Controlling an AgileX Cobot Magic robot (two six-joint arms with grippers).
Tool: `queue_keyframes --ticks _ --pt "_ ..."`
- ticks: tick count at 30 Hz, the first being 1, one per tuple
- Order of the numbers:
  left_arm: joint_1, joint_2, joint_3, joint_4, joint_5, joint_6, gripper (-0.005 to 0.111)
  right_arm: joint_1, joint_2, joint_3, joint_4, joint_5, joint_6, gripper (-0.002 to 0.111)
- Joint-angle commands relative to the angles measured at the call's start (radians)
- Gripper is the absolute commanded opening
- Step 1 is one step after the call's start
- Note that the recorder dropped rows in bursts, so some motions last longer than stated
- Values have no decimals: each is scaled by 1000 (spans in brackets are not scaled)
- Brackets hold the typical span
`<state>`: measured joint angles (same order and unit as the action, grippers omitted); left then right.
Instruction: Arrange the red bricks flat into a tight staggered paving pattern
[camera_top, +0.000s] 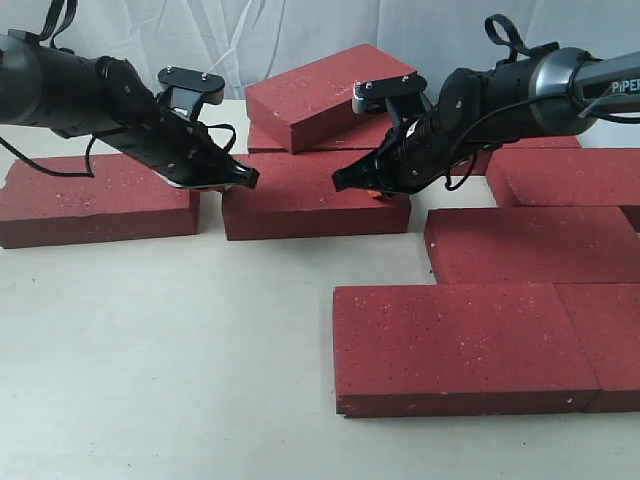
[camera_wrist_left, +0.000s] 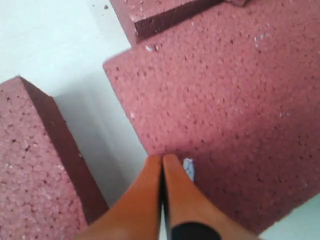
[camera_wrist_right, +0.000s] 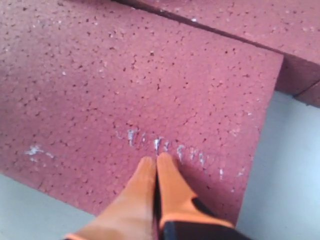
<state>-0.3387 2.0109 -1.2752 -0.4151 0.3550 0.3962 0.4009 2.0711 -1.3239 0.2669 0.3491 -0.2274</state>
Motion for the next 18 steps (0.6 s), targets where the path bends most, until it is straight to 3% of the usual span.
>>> queue_keyframes --ticks 1,7,18 --pt "-44 9 1 -37 -73 8 0 -45 13 1 -41 41 -4 -1" --pt "-83 9 1 -38 -115 8 0 -64 13 1 -56 62 1 -1" --pt "-72 -72 1 79 80 -1 0 -62 13 3 21 141 -1 -1"
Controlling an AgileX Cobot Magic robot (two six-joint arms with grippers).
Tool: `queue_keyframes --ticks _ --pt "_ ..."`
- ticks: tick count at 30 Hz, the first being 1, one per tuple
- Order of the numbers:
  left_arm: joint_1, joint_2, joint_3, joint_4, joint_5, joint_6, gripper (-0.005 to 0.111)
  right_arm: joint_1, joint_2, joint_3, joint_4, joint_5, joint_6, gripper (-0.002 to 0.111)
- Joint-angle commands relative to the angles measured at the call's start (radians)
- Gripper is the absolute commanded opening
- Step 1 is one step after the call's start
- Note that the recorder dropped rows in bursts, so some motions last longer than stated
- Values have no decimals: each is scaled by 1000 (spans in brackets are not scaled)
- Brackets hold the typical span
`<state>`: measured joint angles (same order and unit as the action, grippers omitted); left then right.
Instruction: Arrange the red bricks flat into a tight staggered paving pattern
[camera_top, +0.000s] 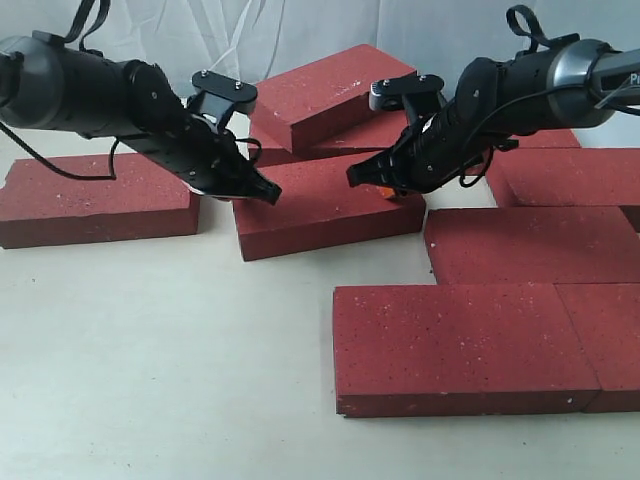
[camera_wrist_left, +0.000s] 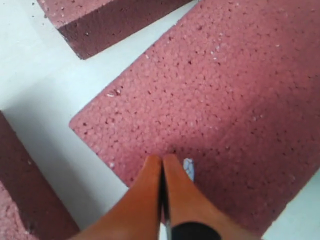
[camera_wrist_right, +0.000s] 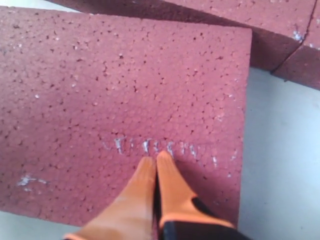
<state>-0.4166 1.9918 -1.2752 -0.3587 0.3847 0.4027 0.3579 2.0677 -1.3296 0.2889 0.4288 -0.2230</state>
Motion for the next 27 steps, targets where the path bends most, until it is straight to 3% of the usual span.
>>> queue_keyframes --ticks 1,11,18,27 --pt "6 -63 1 22 60 -7 0 -19 16 9 5 69 -8 -1" --pt "6 -95 8 26 192 -7 0 62 18 9 17 75 -12 -1" --pt "6 -95 69 34 200 22 0 75 18 9 52 22 -12 -1" --pt "6 -46 96 72 37 50 0 75 18 9 49 44 -12 -1"
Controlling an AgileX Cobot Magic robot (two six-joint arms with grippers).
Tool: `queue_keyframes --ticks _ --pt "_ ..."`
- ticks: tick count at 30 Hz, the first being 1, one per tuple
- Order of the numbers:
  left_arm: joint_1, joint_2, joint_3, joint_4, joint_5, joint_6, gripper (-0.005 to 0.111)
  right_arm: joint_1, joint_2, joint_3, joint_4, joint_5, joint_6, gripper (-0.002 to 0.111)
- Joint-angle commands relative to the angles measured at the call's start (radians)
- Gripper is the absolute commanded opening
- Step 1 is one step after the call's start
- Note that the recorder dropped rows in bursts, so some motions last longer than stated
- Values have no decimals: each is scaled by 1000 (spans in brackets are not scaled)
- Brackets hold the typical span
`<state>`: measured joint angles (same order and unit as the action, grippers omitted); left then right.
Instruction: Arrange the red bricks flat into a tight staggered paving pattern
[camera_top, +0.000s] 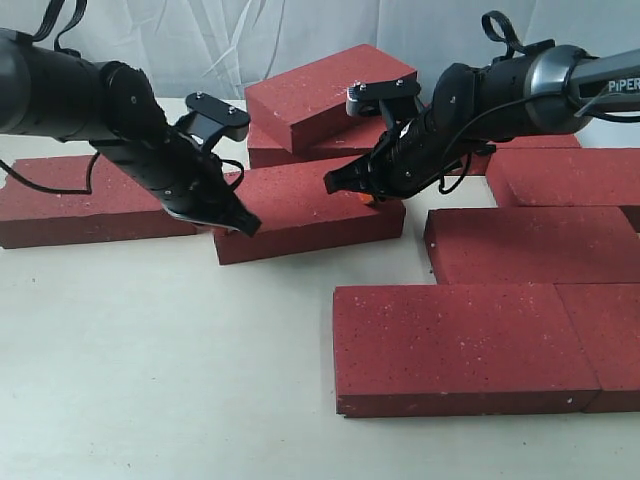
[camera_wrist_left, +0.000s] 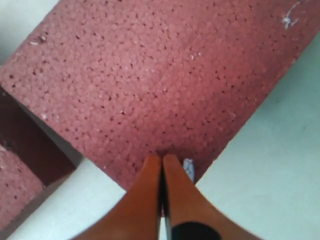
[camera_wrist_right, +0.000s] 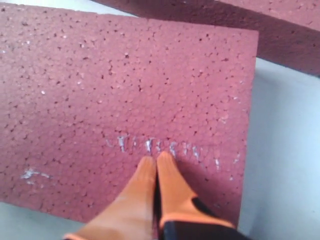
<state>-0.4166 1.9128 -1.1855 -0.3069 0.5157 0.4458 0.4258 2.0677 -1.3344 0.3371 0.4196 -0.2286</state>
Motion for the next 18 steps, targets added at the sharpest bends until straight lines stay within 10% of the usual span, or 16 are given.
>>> queue_keyframes --ticks 1,18 --pt "6 44 7 25 -118 7 0 7 18 14 -2 66 -6 -1" --pt "6 123 7 -120 -241 7 0 -51 18 14 -100 59 -4 -1"
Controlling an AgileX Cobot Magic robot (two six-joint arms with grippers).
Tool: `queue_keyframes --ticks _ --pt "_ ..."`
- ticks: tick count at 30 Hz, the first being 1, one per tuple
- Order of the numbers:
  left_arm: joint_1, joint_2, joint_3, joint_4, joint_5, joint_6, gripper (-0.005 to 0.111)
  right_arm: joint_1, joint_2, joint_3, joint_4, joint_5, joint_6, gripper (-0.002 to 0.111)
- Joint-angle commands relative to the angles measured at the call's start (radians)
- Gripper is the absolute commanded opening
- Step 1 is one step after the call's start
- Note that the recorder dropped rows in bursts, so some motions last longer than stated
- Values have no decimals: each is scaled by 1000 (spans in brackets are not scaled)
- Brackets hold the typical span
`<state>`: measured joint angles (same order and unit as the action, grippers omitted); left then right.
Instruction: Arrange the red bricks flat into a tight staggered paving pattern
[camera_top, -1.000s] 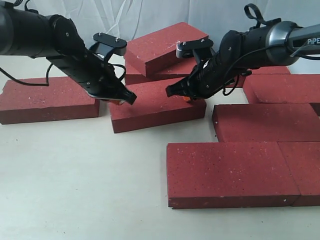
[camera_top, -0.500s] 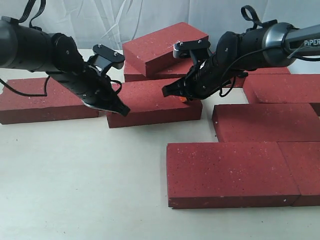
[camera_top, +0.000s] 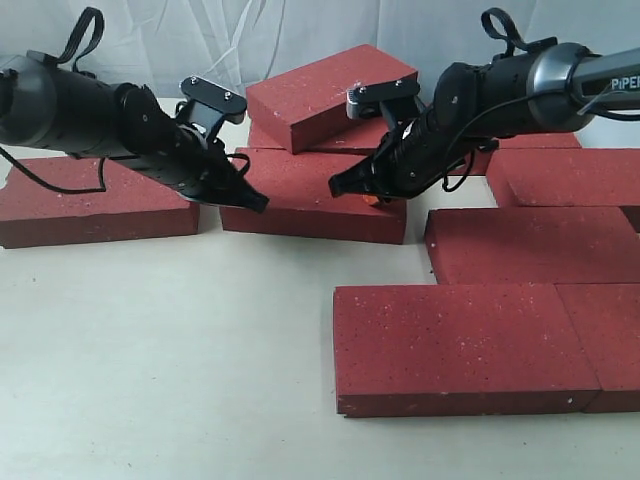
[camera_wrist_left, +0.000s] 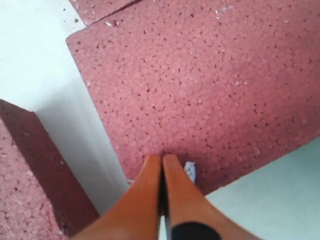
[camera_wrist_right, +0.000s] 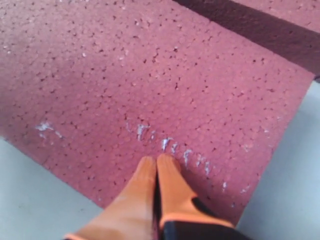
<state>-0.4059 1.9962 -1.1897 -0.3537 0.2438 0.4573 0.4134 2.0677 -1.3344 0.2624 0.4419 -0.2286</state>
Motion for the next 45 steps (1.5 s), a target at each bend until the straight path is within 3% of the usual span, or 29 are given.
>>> queue_keyframes --ticks 1,18,29,32,37,40,45 --pt "-5 39 11 -78 33 -4 0 -45 18 14 -26 39 -4 -1" --pt "-5 34 11 -149 47 -4 0 -105 18 14 -21 38 3 -1" --pt "-5 -132 11 -82 65 -6 0 -105 -59 14 -7 20 3 -1" --pt "18 -145 11 -75 65 -8 0 -105 -74 14 -2 23 3 -1" --pt "123 -92 13 -88 94 -10 0 -98 -119 14 -9 168 -14 -1" --pt "123 -31 13 -94 78 -10 0 -83 -119 27 -17 245 -43 -1" --pt "115 51 13 -135 47 -10 0 -69 -72 31 -17 199 -43 -1"
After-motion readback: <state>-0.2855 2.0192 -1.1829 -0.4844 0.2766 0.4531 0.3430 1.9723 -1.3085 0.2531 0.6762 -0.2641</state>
